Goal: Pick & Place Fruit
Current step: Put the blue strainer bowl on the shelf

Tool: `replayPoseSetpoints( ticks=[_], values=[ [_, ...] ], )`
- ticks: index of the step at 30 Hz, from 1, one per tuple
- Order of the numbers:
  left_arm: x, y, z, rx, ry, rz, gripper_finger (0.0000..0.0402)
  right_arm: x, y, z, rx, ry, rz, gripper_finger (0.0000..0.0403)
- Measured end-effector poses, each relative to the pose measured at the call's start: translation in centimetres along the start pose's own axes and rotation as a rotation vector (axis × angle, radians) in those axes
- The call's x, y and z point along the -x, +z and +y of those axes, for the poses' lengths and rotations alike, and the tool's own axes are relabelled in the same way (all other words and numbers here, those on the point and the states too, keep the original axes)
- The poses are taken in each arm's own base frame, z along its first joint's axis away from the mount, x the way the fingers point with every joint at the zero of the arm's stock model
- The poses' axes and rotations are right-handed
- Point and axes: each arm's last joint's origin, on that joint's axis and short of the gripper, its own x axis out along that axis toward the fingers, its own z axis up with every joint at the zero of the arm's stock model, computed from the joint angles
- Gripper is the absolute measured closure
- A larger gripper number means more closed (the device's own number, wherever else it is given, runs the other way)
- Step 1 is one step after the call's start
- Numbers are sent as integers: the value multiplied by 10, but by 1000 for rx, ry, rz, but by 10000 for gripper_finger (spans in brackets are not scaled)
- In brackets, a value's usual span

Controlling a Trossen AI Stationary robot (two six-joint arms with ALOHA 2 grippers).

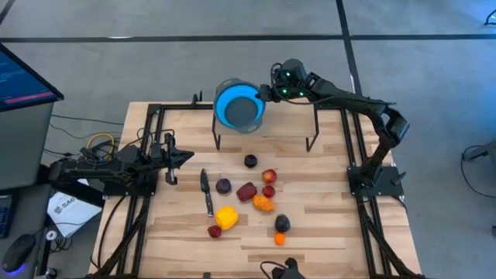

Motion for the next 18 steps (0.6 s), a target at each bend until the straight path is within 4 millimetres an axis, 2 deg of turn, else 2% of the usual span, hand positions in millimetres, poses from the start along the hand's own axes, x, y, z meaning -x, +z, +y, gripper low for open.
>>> replayPoseSetpoints(
  ticks=[10, 15, 18],
  values=[
    [0, 0, 0, 0, 4, -2, 400, 4, 3, -5, 110, -16, 11, 147],
    [0, 0, 0, 0, 3, -3, 400, 15, 4, -14, 137, -68, 53, 128],
    [0, 0, 0, 0, 3, -3, 400, 27, 3, -11, 190, -81, 73, 127]
  ],
)
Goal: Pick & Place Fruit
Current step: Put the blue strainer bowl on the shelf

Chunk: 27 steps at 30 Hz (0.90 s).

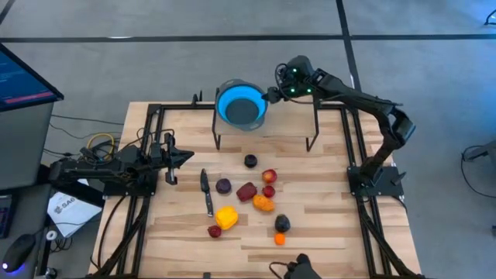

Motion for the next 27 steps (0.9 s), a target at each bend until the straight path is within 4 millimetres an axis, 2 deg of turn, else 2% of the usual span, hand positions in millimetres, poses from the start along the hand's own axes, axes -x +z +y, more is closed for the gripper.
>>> replayPoseSetpoints(
  ticks=[7, 11, 17, 23, 27],
  values=[
    [0, 0, 0, 0, -1, 2, 400, 19, -9, 18, 84, 15, 45, 139],
    [0, 0, 0, 0, -1, 2, 400, 10, -17, 28, 77, 40, 79, 173],
    [0, 0, 0, 0, -4, 1, 400, -16, -25, 35, 44, 62, 100, 230],
    [0, 0, 0, 1, -4, 0, 400, -17, -23, 42, 42, 92, 69, 269],
    [0, 0, 0, 3, -4, -3, 400, -17, -22, 39, 24, 86, 66, 279]
  ],
)
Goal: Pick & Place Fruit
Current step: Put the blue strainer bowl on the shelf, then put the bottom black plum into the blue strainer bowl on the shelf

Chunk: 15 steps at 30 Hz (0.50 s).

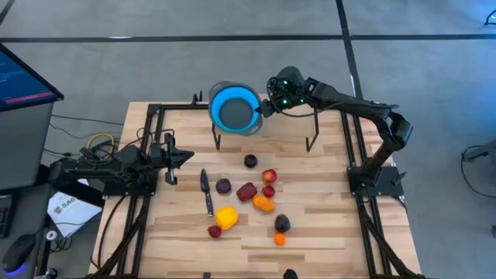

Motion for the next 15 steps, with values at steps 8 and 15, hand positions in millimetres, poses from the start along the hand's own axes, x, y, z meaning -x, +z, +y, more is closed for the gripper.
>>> replayPoseSetpoints(
  ticks=[8, 15],
  values=[
    [0, 0, 0, 1, 1, -2, 400, 1, 3, -2, 0, -30, -30, 226],
    [0, 0, 0, 1, 5, -2, 400, 13, 10, 0, 65, -47, -112, 158]
  ],
)
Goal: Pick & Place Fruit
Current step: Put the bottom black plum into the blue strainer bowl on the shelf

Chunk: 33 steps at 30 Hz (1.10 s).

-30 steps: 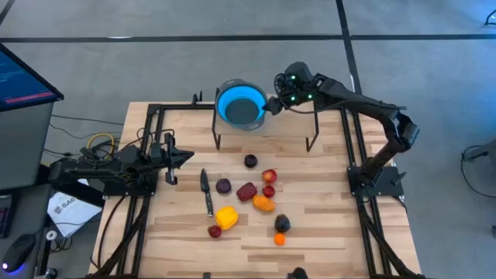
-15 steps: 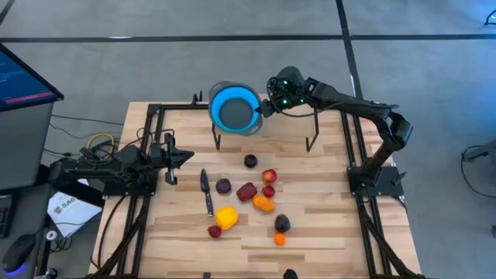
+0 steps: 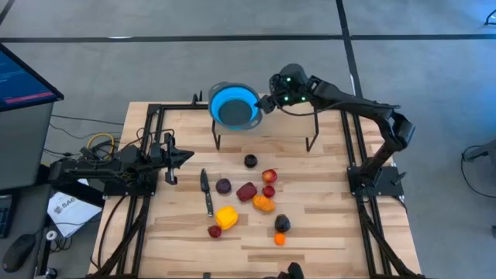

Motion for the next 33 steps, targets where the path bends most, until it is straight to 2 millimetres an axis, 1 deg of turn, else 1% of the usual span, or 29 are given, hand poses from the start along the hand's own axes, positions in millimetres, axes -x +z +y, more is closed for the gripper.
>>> replayPoseSetpoints(
  ticks=[2, 4, 6, 8, 10, 11, 14, 16, 19, 22, 24, 26, 28, 30, 33],
  values=[
    [0, 0, 0, 0, 0, 0, 400, 10, 4, 2, 43, -37, -46, 152],
    [0, 0, 0, 0, -1, 0, 400, 24, 7, 5, 91, -85, -85, 150],
    [0, 0, 0, 5, -5, 0, 400, 41, 8, 15, 163, -118, -134, 152],
    [0, 0, 0, 23, -6, 0, 400, 58, 4, 29, 239, -149, -157, 156],
    [0, 0, 0, 26, -6, 3, 400, 71, -7, 42, 313, -167, -171, 161],
    [-1, -1, 0, 25, -6, 9, 400, 75, -17, 49, 341, -166, -178, 164],
    [-3, -4, -1, 20, -6, 41, 400, 81, -52, 65, 397, -157, -176, 175],
    [-5, -8, -1, 14, -10, 79, 400, 77, -82, 74, 434, -130, -168, 181],
    [-14, -10, -5, 6, -52, 166, 400, 67, -130, 84, 466, -51, -178, 191],
    [-29, -9, -12, -5, -92, 272, 400, 53, -173, 94, 495, 83, -211, 200],
    [-43, -11, -20, -29, -125, 372, 400, 45, -196, 100, 502, 170, -245, 206],
    [-57, -16, -28, -68, -160, 499, 400, 34, -215, 105, 503, 235, -272, 211],
    [-71, -25, -35, -94, -183, 630, 399, 23, -231, 106, 512, 263, -263, 216],
    [-85, -32, -42, -101, -236, 738, 392, 11, -242, 110, 522, 276, -248, 221],
    [-102, -41, -51, -69, -342, 836, 361, -7, -254, 113, 540, 271, -212, 226]
  ],
)
